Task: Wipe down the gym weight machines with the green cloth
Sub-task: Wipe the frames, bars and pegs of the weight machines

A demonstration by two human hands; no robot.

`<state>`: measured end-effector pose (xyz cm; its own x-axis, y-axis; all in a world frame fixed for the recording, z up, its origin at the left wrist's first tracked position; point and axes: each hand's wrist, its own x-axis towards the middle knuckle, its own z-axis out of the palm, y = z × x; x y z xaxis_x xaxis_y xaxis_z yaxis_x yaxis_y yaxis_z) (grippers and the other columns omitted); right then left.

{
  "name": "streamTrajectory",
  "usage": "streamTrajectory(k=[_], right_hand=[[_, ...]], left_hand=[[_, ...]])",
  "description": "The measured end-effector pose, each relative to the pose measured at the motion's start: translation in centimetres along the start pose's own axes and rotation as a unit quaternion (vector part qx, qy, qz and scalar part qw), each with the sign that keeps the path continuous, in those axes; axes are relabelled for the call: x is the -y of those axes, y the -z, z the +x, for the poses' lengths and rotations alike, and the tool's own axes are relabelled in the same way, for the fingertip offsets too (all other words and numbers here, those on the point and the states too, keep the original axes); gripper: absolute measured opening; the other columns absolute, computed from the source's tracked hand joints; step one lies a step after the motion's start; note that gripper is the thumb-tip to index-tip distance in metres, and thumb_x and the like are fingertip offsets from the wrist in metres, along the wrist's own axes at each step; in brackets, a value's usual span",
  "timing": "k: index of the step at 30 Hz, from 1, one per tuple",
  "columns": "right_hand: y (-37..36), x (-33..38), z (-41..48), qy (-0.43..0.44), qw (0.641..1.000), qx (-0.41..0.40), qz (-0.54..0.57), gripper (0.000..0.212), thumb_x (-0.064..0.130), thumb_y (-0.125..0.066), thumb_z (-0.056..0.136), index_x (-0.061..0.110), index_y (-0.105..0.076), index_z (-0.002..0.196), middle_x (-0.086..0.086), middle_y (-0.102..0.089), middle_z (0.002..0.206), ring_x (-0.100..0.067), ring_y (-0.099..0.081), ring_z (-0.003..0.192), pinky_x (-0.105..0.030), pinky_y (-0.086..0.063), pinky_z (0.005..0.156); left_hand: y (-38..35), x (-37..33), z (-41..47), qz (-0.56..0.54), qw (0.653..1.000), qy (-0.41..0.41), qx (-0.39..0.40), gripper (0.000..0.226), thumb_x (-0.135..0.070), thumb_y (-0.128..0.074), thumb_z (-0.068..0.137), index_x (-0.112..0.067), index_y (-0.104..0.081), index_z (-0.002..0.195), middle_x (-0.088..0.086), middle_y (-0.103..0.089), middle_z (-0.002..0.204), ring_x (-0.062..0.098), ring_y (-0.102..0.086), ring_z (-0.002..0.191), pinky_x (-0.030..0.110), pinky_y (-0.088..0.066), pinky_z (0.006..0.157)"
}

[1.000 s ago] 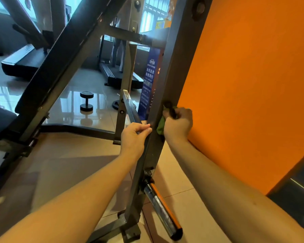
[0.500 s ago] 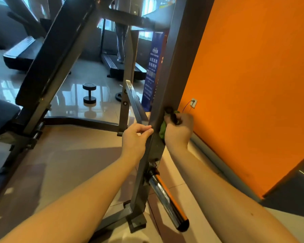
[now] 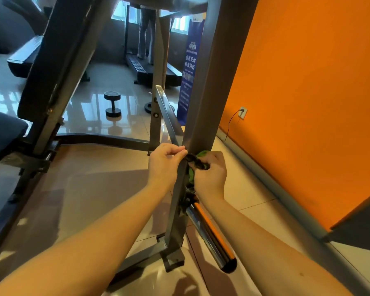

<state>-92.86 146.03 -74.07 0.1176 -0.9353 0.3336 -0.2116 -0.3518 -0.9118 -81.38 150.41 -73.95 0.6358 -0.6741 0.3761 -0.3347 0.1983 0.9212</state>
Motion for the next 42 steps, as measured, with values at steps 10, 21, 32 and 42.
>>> streamTrajectory(k=[10, 21, 32, 42], right_hand=[[1.2, -2.1, 0.5, -0.069, 0.997, -0.012, -0.042, 0.016, 0.013, -0.074, 0.089, 0.017, -0.062, 0.099, 0.013, -0.052, 0.093, -0.008, -0.055, 0.087, -0.007, -0.042, 0.068], [-0.1, -2.0, -0.3, -0.122, 0.989, -0.056, 0.067, 0.022, 0.003, -0.067, 0.094, 0.010, -0.057, 0.113, 0.007, -0.054, 0.095, 0.005, -0.059, 0.088, -0.004, -0.045, 0.059], [1.9, 8.1, 4.9, 0.088, 0.994, -0.059, 0.014, 0.039, 0.010, -0.078, 0.085, 0.042, -0.055, 0.088, 0.009, -0.055, 0.107, -0.013, -0.057, 0.100, -0.027, -0.052, 0.087], [2.2, 17.8, 7.7, 0.217, 0.969, -0.097, 0.067, 0.024, 0.010, -0.070, 0.094, 0.031, -0.064, 0.103, 0.022, -0.052, 0.115, 0.002, -0.053, 0.109, -0.010, -0.046, 0.094]], left_hand=[[-0.2, -0.6, -0.4, -0.011, 1.000, 0.020, -0.008, 0.005, -0.016, -0.072, 0.093, -0.018, -0.076, 0.095, -0.003, -0.070, 0.093, 0.006, -0.068, 0.091, 0.036, -0.059, 0.090], [-0.2, 0.1, 0.1, -0.002, 1.000, 0.017, -0.001, 0.006, -0.017, -0.073, 0.093, -0.019, -0.075, 0.098, -0.006, -0.071, 0.092, 0.008, -0.069, 0.093, 0.037, -0.060, 0.089], [0.9, -6.9, 3.9, 0.008, 0.999, -0.031, 0.019, 0.011, -0.015, -0.071, 0.094, -0.024, -0.070, 0.099, -0.007, -0.068, 0.097, 0.009, -0.067, 0.091, 0.030, -0.058, 0.082], [2.2, -13.2, 7.0, 0.013, 0.994, -0.108, 0.027, 0.011, -0.017, -0.071, 0.095, -0.022, -0.071, 0.104, -0.009, -0.068, 0.101, 0.002, -0.066, 0.094, 0.013, -0.053, 0.073]])
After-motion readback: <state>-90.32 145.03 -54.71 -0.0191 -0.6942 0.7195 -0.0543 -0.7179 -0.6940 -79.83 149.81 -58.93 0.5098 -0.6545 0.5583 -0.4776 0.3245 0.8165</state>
